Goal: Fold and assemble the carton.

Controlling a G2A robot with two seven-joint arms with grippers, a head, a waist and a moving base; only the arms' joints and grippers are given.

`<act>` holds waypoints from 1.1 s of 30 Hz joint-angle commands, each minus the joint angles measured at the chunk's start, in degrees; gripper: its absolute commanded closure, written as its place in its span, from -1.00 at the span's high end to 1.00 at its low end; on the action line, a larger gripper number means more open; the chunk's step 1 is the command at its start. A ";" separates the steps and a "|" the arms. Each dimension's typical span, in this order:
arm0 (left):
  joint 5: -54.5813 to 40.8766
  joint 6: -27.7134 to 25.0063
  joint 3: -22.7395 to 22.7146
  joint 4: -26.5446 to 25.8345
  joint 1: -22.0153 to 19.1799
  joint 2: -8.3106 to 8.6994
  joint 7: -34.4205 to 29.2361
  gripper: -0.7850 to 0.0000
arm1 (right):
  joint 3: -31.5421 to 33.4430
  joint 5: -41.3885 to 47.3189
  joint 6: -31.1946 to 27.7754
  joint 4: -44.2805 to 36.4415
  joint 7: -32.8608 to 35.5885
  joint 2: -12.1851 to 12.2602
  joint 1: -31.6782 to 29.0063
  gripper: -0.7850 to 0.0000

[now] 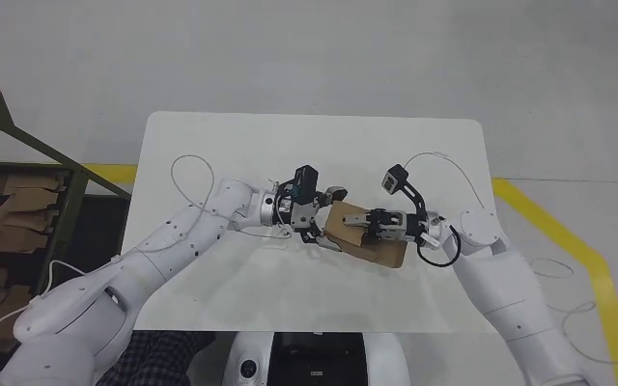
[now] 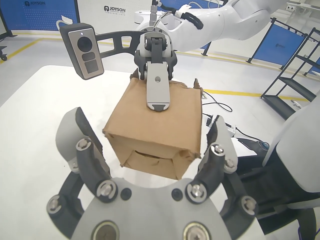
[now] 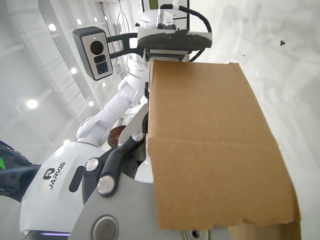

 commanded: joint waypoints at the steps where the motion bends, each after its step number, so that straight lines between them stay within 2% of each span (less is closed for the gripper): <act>1: -0.27 0.00 0.17 -0.07 -0.10 0.03 -0.20 1.00 | -0.14 -0.20 -0.10 -0.01 0.08 -0.01 0.08 -1.00; 6: -1.64 0.00 1.00 -0.34 -0.30 0.10 -0.65 0.97 | -0.69 -0.39 -0.12 0.42 0.01 -0.12 0.54 -1.00; 13: -3.36 0.00 2.40 -0.24 -0.95 0.19 -0.77 0.40 | -1.05 0.28 -0.16 1.44 0.09 -0.28 1.44 -1.00; 22: -3.96 0.00 3.40 0.40 -1.75 0.27 -0.23 0.19 | -1.47 0.29 -0.08 2.12 0.11 -0.41 2.24 -1.00; 23: -3.97 0.00 3.47 0.44 -1.80 0.27 -0.18 0.19 | -1.48 0.21 -0.12 2.15 0.06 -0.41 2.29 -0.87; 24: -3.99 0.00 3.53 0.51 -1.85 0.28 -0.12 0.20 | -1.47 0.24 -0.11 2.16 0.01 -0.41 2.33 -0.65; 26: -4.13 0.00 3.60 0.62 -1.91 0.28 0.01 0.17 | -1.35 0.26 -0.21 2.13 -0.06 -0.39 2.33 -0.43; 28: -4.23 0.00 3.64 0.87 -1.98 0.27 0.10 0.15 | -0.97 0.43 -0.30 2.07 -0.17 -0.32 2.20 -0.35; 33: -4.27 0.00 3.58 1.69 -1.95 0.25 0.82 0.13 | 0.39 0.36 -0.56 1.37 -0.45 0.05 1.31 -0.36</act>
